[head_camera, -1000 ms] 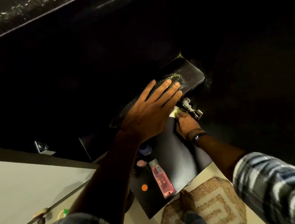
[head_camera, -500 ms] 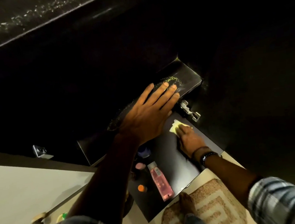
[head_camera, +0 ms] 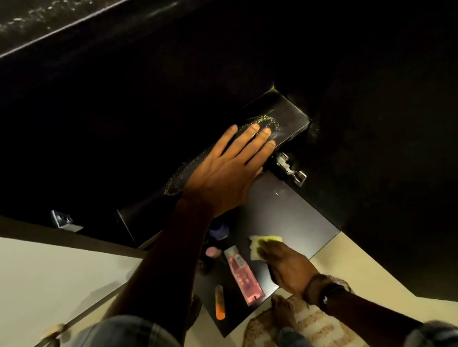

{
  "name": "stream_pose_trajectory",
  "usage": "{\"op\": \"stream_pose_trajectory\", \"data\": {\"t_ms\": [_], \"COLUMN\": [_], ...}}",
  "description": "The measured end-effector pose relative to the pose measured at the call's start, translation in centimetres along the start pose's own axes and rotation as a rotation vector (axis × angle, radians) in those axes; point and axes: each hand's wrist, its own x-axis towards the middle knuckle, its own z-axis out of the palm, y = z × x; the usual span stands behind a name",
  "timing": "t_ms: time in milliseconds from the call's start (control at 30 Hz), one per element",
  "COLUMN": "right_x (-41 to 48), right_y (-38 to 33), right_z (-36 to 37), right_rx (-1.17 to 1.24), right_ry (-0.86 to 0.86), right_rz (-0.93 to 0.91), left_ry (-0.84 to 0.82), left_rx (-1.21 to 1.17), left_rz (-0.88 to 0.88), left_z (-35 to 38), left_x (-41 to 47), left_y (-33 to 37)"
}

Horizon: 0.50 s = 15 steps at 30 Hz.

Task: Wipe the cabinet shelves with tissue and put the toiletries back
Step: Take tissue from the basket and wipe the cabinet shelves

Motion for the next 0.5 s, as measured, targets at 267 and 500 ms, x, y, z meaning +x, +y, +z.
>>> {"op": "stream_pose_trajectory", "data": {"t_ms": [267, 500], "right_x": [2.4, 1.2], "right_y": [4.1, -1.1], "right_z": [-2.1, 2.0], "right_rx": [-0.033, 0.031], "right_ry": [0.156, 0.006], "right_rz": [0.304, 0.087], "left_ry": [-0.005, -0.004], "left_rx": [0.023, 0.028], "left_rz": [-0.015, -0.018], "left_z": [0.0, 0.0], "left_x": [-0.2, 0.1], "left_y": [0.1, -0.1]}}
